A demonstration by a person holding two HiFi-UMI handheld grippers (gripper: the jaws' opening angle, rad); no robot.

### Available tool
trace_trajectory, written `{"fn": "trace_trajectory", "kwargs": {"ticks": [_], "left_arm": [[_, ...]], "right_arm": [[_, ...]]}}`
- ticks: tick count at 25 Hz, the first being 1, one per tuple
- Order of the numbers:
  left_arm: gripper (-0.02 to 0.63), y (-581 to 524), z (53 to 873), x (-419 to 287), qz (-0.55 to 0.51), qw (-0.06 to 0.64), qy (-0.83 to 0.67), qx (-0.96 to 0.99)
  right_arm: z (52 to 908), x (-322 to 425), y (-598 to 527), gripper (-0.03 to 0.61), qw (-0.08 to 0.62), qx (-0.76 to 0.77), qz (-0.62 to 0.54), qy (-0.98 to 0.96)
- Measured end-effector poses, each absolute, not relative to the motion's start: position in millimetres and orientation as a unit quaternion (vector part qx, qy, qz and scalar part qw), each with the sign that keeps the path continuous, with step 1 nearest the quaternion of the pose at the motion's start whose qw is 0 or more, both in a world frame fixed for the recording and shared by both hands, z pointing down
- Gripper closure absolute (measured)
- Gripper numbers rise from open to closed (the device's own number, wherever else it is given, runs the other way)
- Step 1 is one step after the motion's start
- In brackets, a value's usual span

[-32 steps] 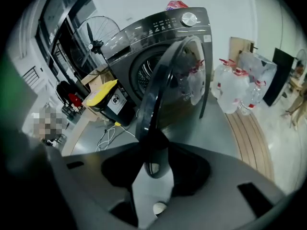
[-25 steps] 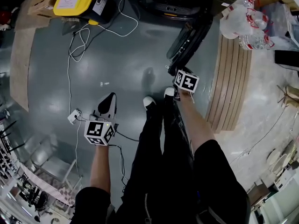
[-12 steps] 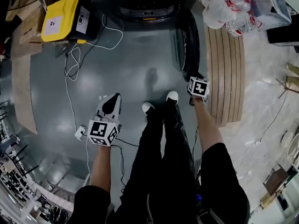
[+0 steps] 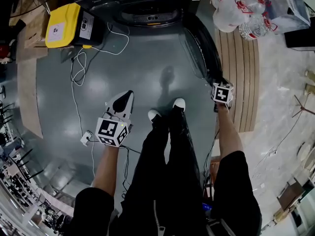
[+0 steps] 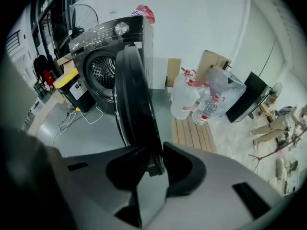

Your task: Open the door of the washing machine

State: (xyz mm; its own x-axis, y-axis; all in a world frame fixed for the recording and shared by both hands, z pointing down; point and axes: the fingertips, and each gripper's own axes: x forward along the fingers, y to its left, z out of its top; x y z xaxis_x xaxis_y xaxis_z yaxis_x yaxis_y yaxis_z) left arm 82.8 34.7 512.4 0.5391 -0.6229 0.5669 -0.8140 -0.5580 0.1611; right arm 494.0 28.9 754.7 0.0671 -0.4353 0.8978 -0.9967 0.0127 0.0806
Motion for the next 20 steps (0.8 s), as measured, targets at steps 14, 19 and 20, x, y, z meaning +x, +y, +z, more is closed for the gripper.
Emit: {"fn": "trace_trajectory", "kwargs": {"ticks": [14,19,20], "left_arm": [[0.613,14,444,129,0.196,0.173,-0.423,0.868],[0.614,-4,407,115,0.189,0.137,-0.434,0.870],[0.613,-10,398,114,0.183,0.128,-0.437,0.871]], "right_arm": [[622,445,17,0.574,0.284,0.614,0.314,-0.666],[513,375,-21,0.574,0.201,0.586,0.262,-0.740],[490,363,-30,0.574,0.184,0.580,0.247,-0.754]]}}
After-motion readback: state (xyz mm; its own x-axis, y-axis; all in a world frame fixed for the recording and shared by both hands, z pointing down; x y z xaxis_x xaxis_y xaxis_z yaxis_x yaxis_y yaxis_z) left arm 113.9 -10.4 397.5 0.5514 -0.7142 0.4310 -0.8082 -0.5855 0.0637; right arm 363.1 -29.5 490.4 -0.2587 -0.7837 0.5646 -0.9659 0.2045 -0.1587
